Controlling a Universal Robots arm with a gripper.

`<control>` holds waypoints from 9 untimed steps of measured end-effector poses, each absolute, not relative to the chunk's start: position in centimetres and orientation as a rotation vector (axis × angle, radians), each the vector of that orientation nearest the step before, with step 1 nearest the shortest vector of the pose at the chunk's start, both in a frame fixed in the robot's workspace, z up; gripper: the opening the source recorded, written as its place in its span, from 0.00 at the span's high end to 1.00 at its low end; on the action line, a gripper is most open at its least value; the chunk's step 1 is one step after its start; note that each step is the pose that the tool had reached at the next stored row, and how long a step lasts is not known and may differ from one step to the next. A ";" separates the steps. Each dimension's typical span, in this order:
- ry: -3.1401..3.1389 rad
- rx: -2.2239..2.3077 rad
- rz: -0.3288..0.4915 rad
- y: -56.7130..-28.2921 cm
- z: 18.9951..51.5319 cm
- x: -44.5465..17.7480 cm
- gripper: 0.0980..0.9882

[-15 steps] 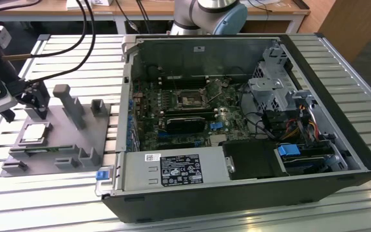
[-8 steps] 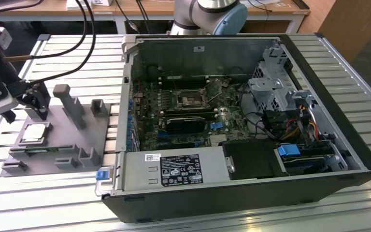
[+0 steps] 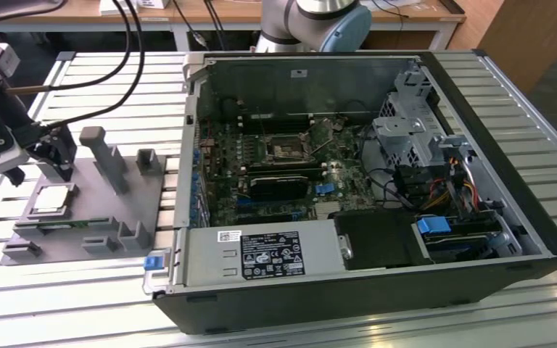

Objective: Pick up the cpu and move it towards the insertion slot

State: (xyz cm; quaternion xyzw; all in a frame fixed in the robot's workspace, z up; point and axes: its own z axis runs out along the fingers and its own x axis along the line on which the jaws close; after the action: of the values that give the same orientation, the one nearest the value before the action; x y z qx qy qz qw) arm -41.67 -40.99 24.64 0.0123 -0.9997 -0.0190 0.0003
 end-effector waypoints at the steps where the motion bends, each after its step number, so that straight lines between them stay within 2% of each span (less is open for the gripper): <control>1: -3.140 0.039 -0.060 -41.0 24.6 -41.7 0.30; 9: -3.140 0.039 -0.060 -41.0 24.4 -41.7 0.30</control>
State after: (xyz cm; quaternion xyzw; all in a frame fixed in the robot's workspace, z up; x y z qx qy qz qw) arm -41.67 -40.99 24.41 0.0123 -0.9997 -0.0190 0.0003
